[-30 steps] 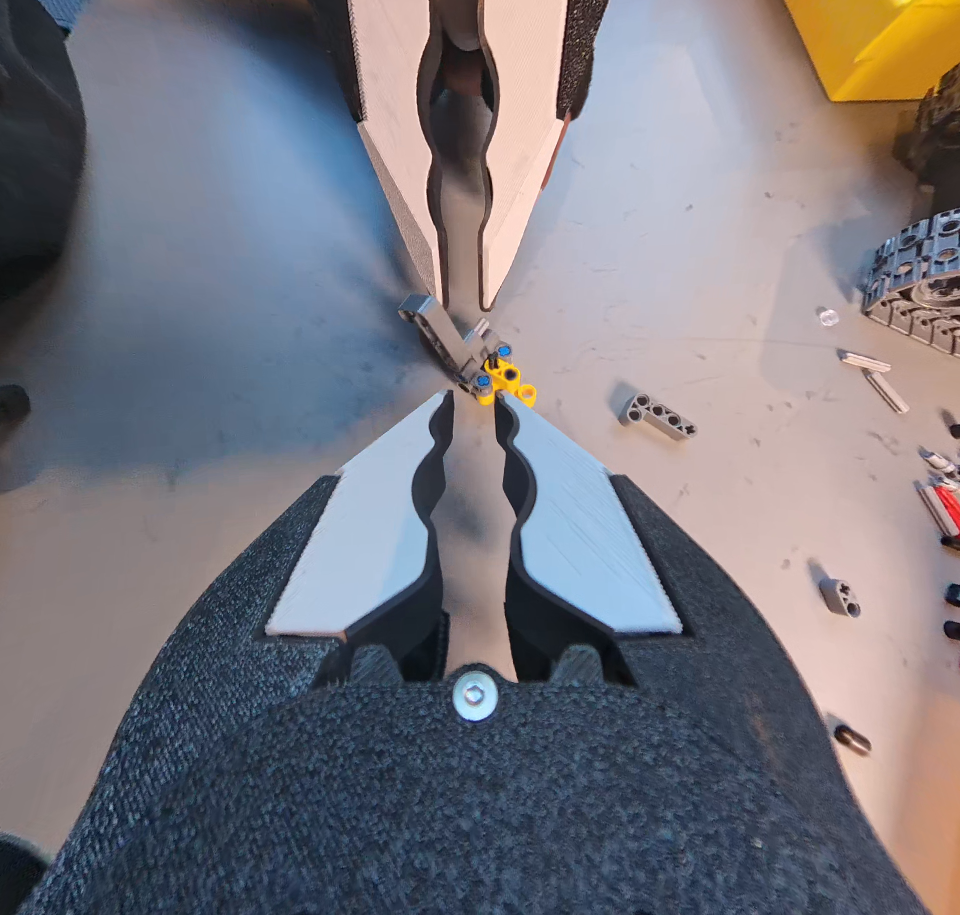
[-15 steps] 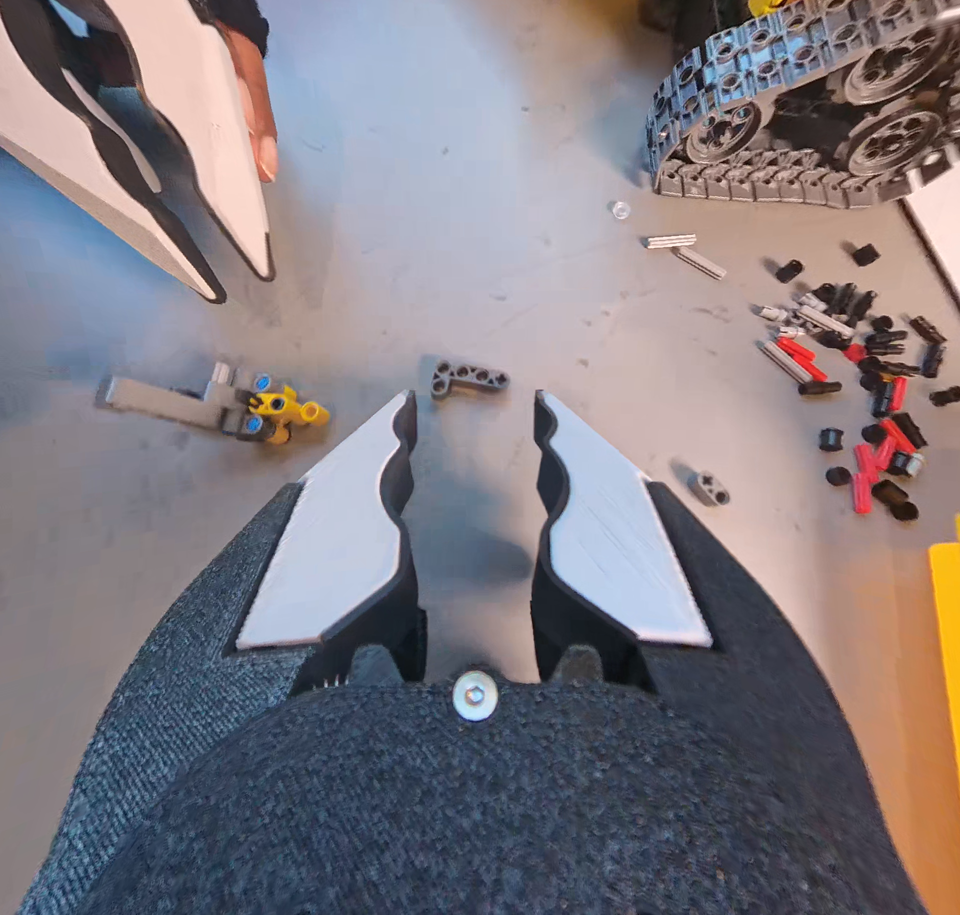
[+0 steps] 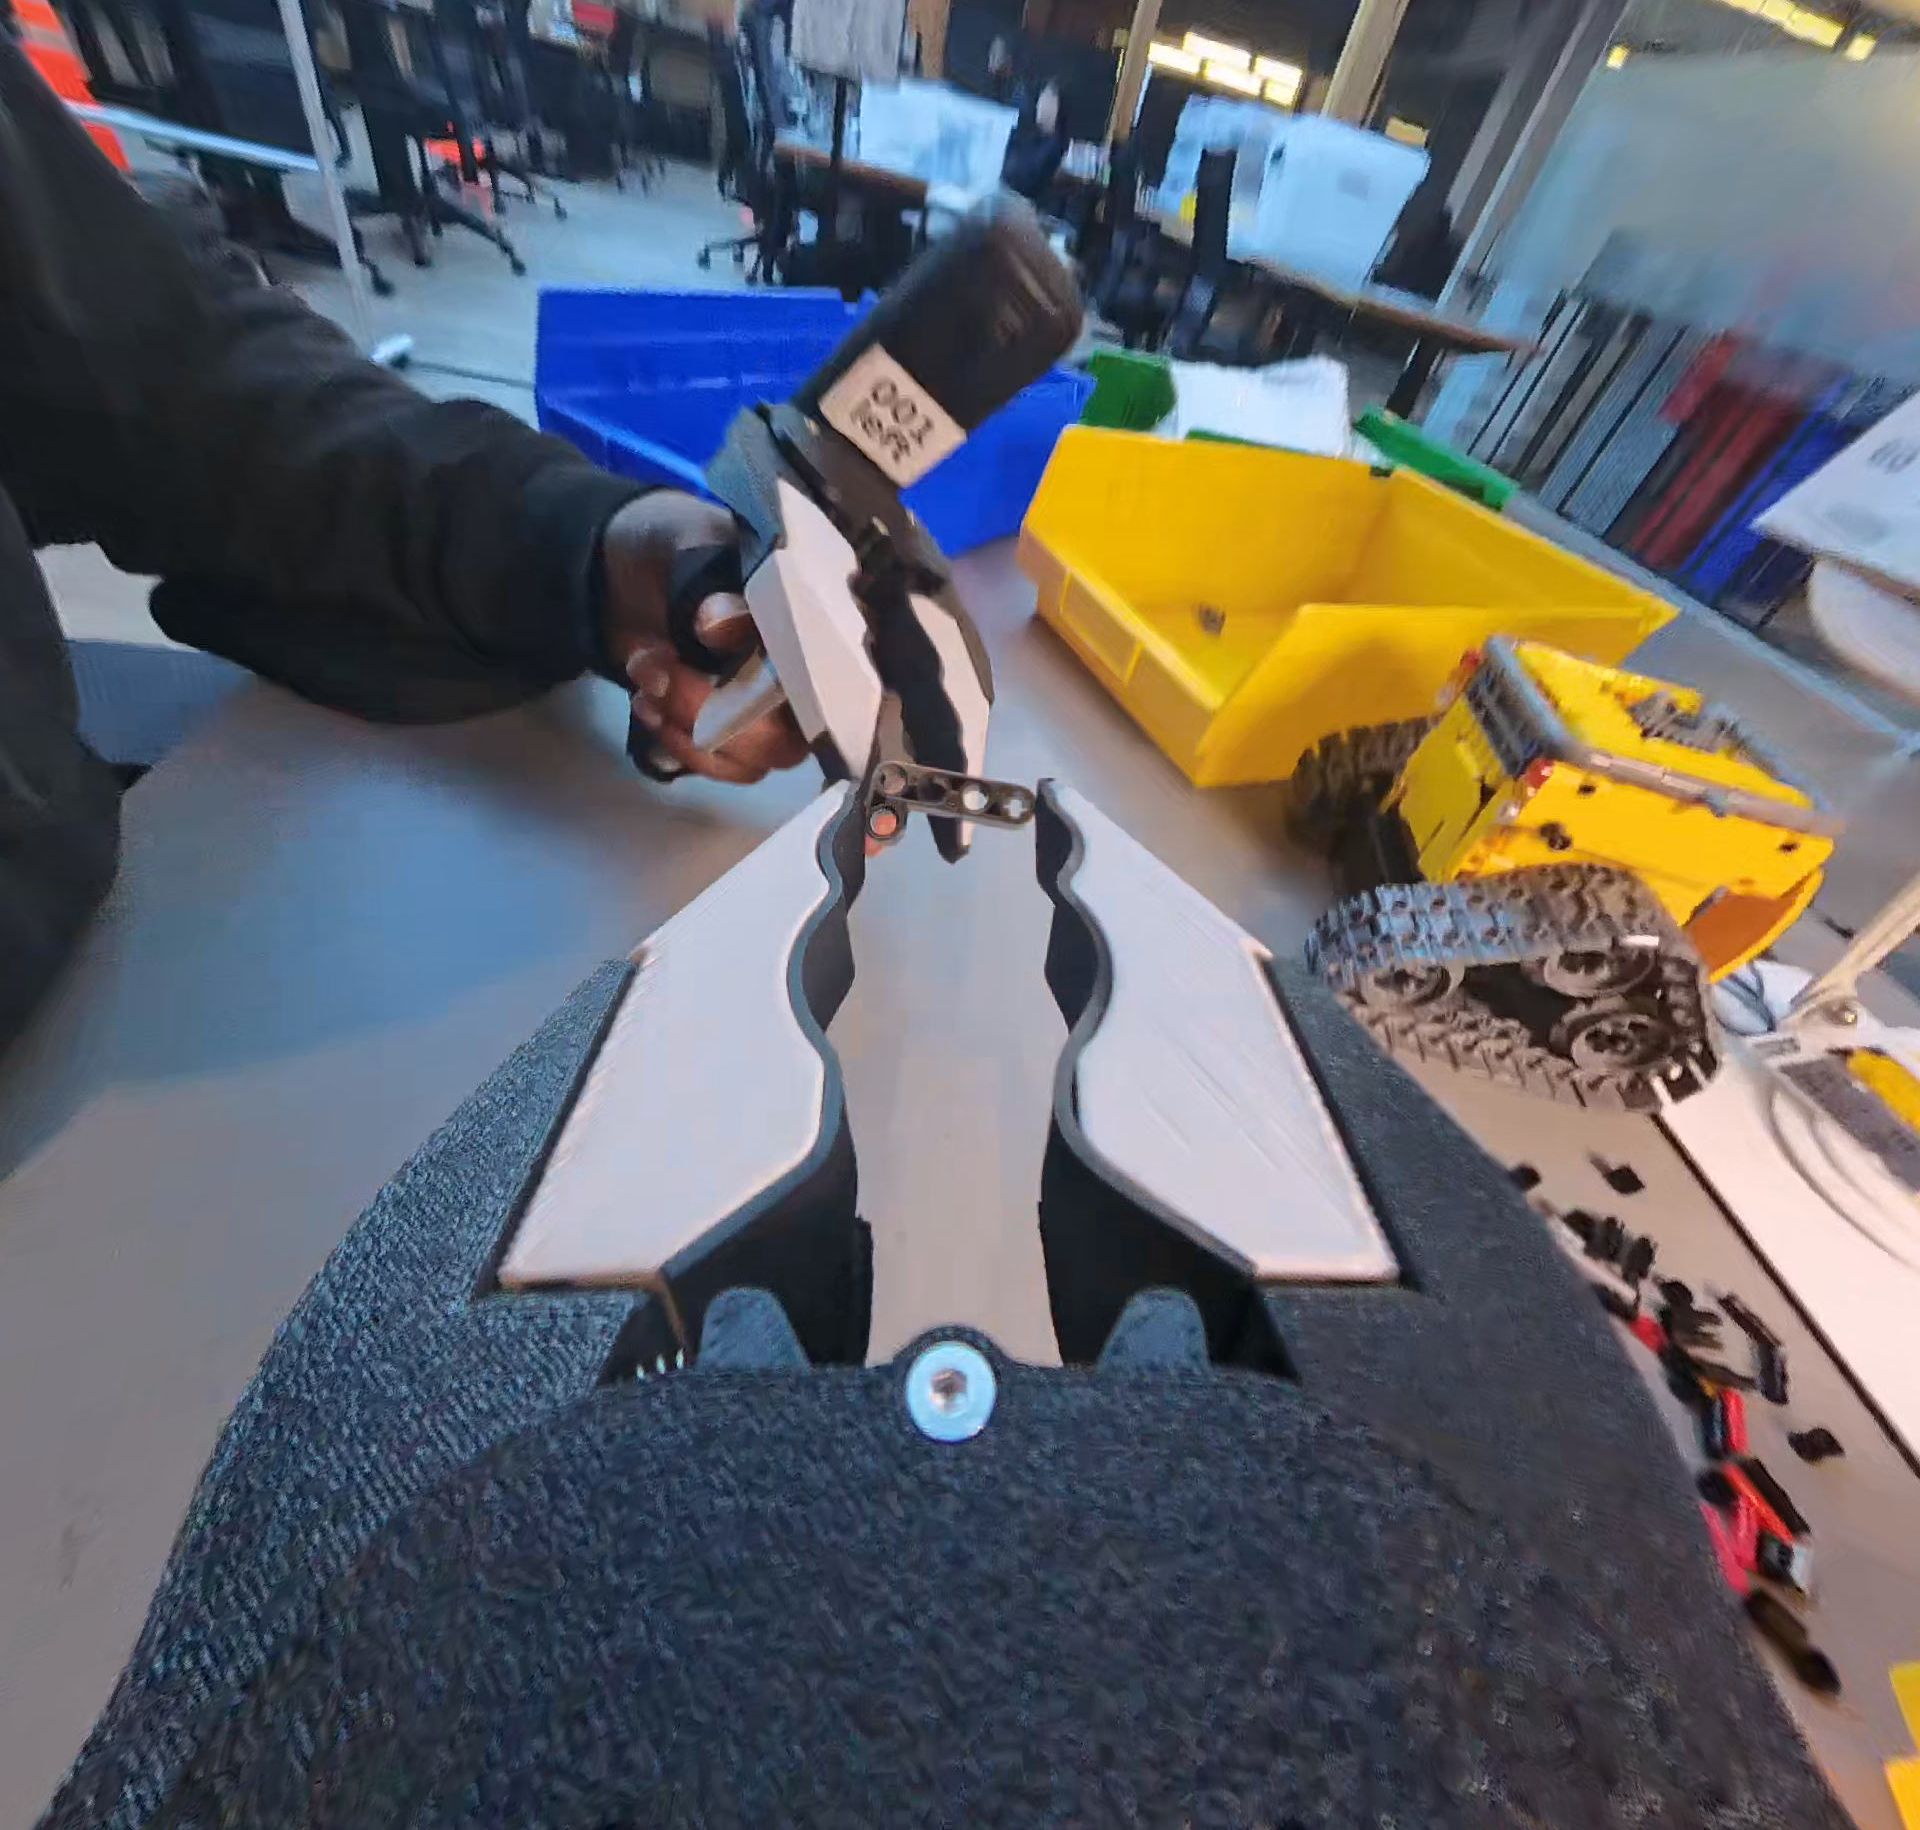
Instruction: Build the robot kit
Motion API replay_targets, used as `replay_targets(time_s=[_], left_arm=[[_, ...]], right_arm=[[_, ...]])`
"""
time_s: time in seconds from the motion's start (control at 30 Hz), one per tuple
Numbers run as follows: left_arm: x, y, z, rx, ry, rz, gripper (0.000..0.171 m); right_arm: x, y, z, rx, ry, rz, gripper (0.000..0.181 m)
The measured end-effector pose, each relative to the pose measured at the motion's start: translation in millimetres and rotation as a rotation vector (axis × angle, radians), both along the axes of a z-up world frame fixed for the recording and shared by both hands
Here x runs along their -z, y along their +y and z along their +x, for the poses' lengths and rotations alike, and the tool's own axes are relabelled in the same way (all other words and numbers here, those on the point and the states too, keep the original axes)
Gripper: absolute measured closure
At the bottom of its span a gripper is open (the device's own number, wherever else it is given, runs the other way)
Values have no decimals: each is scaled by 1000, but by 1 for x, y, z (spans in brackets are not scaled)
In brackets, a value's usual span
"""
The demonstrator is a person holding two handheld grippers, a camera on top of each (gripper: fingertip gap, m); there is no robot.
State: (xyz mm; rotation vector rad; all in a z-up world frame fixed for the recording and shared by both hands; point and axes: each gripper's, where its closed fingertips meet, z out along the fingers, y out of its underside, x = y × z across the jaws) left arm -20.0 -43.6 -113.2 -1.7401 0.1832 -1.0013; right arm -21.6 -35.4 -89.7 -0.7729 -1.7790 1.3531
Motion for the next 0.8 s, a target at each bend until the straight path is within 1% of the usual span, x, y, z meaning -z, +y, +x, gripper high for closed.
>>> replay_targets(time_s=[0.07, 0.13, 0.17, 0.27, 0.3, 0.37, 0.4, 0.53, 0.6, 0.63, 0.7, 0.77, 0.8], left_arm=[[-16, -3, 5, 41, -142, 21, 148], [-22, -6, 11, 73, -197, 29, 153], [-23, -6, 13, 80, -202, 29, 152], [-18, -4, 11, 50, -167, 19, 161], [-15, -2, 10, 38, -151, 7, 162], [-6, -1, 10, 31, -93, -34, 162], [1, 0, 8, 18, -44, -56, 163], [30, -4, 2, 10, 227, -141, 163], [43, -5, 1, 12, 341, -171, 163], [49, -7, 2, 24, 389, -187, 163], [60, -8, 3, 40, 472, -211, 163], [68, -9, 4, 53, 511, -229, 163], [71, -10, 3, 52, 524, -233, 162]], right_arm=[[-5, -6, 2, 2, 39, 5, 148], [-3, -8, 1, 27, 60, 55, 148], [-2, -8, 0, 42, 67, 84, 148], [0, -7, -1, 62, 72, 129, 148], [3, -6, -2, 70, 68, 158, 148], [12, -6, -1, 52, 21, 181, 149], [18, -5, 2, 25, -33, 180, 147], [57, 6, 37, -166, -389, 130, 136], [80, 13, 52, -219, -538, 158, 130], [88, 12, 53, -230, -576, 173, 124], [100, -1, 47, -247, -573, 226, 120], [114, -8, 40, -235, -586, 318, 121], [121, -6, 39, -211, -612, 356, 126]])
